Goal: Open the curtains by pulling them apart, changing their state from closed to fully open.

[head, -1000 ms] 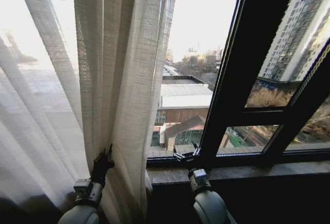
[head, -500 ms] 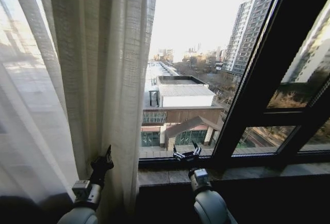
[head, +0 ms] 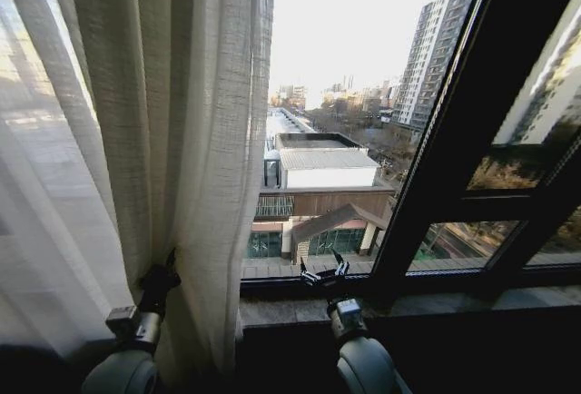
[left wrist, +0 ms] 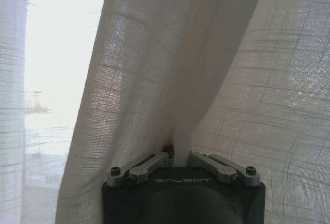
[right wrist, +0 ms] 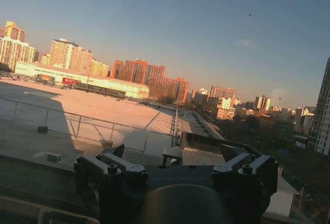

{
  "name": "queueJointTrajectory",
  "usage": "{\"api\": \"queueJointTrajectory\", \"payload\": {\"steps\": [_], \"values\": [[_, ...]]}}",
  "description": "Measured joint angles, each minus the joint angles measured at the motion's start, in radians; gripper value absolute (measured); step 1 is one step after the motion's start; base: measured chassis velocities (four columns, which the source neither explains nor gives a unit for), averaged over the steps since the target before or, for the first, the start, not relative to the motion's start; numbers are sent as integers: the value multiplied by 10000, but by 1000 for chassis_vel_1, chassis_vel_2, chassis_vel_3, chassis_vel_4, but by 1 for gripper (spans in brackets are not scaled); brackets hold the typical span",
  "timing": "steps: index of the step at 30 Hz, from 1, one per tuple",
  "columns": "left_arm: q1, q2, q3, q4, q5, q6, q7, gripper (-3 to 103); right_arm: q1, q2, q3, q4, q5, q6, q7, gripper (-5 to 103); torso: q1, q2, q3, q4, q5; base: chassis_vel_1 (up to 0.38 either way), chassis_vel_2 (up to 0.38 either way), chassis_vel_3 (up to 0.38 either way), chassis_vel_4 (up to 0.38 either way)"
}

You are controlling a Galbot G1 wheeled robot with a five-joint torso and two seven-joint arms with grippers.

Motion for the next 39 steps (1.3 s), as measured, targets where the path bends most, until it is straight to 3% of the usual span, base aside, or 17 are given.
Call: {"api": "queueJointTrajectory", "payload": {"steps": [3,5,8,12,13,14,15,18,22,24,25,29,30,31,34,35,39], "values": [[-16,107,-801,314,-212,-21,-103,0,-30,-69,40,39,0,25,-4,100,0,0,0,2,-2,0,0,0,0],[52,201,-1755,623,-536,-36,-508,0,-31,-122,86,63,1,59,-12,100,-1,1,-1,4,-5,0,0,0,0],[89,234,-2330,833,-686,-36,-972,0,-6,-136,77,73,7,66,-26,100,-1,1,-1,5,-6,0,0,0,0],[-66,375,-3522,1539,-680,156,-2835,0,91,-128,-36,13,13,88,-111,100,-2,1,-1,3,-2,0,0,0,0],[-168,440,-3832,1764,-534,348,-3764,0,113,-116,-70,-33,14,119,-151,100,-2,0,0,3,-4,0,0,0,0],[-168,440,-3832,1764,-534,348,-3764,0,113,-116,-70,-33,14,119,-151,100,-2,0,0,3,-4,0,0,0,0],[-295,488,-4076,1946,-355,550,-4602,0,128,-114,-90,-71,16,144,-168,100,-2,0,0,3,-3,0,0,0,0],[-668,575,-4766,2335,49,1143,-6127,-1,185,-142,-111,-157,42,203,-199,100,-2,0,-1,5,-8,0,0,0,0],[-750,667,-5351,2461,317,1490,-6450,10,261,-229,-77,-205,170,224,-214,100,-3,1,-2,4,-3,0,0,0,0],[-390,558,-5281,1990,457,1577,-6073,20,314,-271,-63,-264,274,229,-219,100,-2,1,-1,5,-3,0,0,0,0],[-390,558,-5281,1990,457,1577,-6073,20,314,-271,-63,-264,274,229,-219,100,-2,1,-1,5,-3,0,0,0,0],[799,-324,-3686,-102,661,1463,-4383,38,380,-267,-117,-325,410,234,-222,100,-2,1,-1,1,0,0,0,0,0],[799,-324,-3686,-102,661,1463,-4383,38,380,-267,-117,-325,410,234,-222,100,-2,1,-1,1,0,0,0,0,0],[1046,-575,-3297,-496,801,1303,-3706,43,379,-267,-130,-324,441,234,-221,100,-2,1,-2,0,0,0,0,0,0],[1971,-1130,-2661,-1528,1416,765,-932,54,347,-272,-113,-288,524,234,-220,100,-2,0,-1,3,2,0,0,0,0],[1971,-1130,-2661,-1528,1416,765,-932,54,347,-272,-113,-288,524,234,-220,100,-2,0,-1,3,2,0,0,0,0],[2732,-1073,-2474,-2194,1113,499,937,76,319,-255,-29,-255,772,234,-218,100,-3,2,-2,3,0,0,0,0,0]]}}
